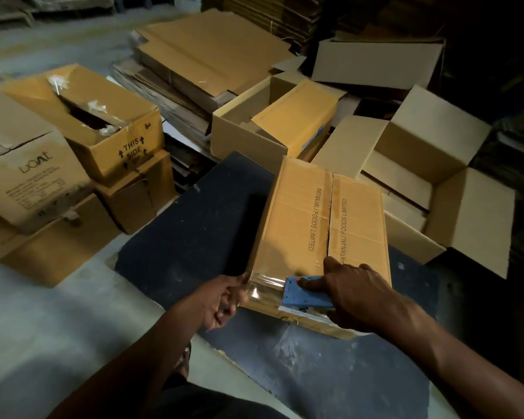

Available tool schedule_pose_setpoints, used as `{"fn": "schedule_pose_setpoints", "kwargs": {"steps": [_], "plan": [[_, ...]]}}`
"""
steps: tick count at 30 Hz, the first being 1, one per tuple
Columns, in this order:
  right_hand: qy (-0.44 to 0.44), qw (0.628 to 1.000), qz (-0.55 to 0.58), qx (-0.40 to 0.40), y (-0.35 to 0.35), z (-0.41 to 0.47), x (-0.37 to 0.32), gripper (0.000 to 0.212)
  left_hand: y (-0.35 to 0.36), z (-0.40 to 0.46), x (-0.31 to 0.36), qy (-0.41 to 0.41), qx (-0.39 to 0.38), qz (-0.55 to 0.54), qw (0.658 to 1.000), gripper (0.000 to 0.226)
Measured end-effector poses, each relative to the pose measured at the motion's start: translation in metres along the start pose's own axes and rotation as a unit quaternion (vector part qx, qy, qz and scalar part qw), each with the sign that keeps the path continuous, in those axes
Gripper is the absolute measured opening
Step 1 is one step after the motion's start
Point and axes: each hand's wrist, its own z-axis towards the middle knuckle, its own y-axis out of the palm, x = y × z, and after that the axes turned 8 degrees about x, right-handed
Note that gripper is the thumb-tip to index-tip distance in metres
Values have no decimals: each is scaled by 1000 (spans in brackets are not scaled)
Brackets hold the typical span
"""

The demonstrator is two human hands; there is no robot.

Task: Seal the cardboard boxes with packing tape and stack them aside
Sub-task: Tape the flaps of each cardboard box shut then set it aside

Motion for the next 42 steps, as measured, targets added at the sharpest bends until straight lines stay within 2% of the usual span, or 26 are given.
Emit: {"fn": "schedule_pose_setpoints", "kwargs": {"steps": [2, 3, 7, 9, 10, 11, 13, 14, 15, 16, 17, 18, 19, 21, 25, 29, 34, 42], "plan": [[-4, 1000, 5, -7, 1, 2, 2, 74, -3, 2, -5, -25, 5, 50, 998, 59], [-7, 1000, 6, -8, 1, 2, 2, 74, -4, 4, -9, -35, 0, 48, 998, 60], [-8, 1000, 4, -13, 0, 4, 2, 75, -4, 5, -8, -30, -30, 8, 999, 48], [-7, 1000, 4, -19, -2, 5, 3, 76, -6, 3, -4, 35, 46, 45, 997, 51], [-6, 1000, 4, -22, -2, 4, 2, 76, -7, 3, -3, 111, 114, 54, 986, 54], [-6, 1000, 5, -23, -3, 4, 2, 77, -6, 0, -3, 212, 173, 51, 960, 60], [-7, 1000, 4, -28, -3, 2, 0, 78, 2, -14, -4, 418, 220, 97, 876, 77], [-5, 999, 1, -33, -4, 1, 0, 79, 11, -24, -4, 521, 210, 176, 808, 81], [-4, 999, -4, -38, -5, 1, 1, 80, 20, -28, -4, 615, 197, 268, 715, 83], [-4, 999, -12, -46, -6, 0, 1, 81, 28, -23, -7, 691, 185, 354, 603, 83], [-5, 998, -25, -53, -8, 2, 0, 82, 33, -12, -10, 735, 176, 428, 496, 82], [-2, 998, -34, -59, -11, 5, 0, 83, 32, 4, -13, 752, 173, 483, 414, 78], [6, 997, -32, -68, -14, 8, -1, 84, 28, 17, -15, 763, 172, 511, 356, 69], [15, 996, -29, -77, -15, 9, 0, 83, 21, 31, -15, 787, 171, 511, 299, 49], [14, 997, -21, -67, -5, -3, 8, 84, 26, 28, -10, 801, 193, 498, 270, 43], [28, 995, -45, -80, 4, -33, 23, 81, 22, 35, -12, 807, 205, 484, 269, 44], [64, 992, -53, -100, 13, -82, 58, 89, 24, 34, -9, 806, 195, 496, 258, 41], [72, 996, -36, -48, -8, -138, 97, 91, 26, 23, -10, 791, 193, 507, 282, 43]]}}
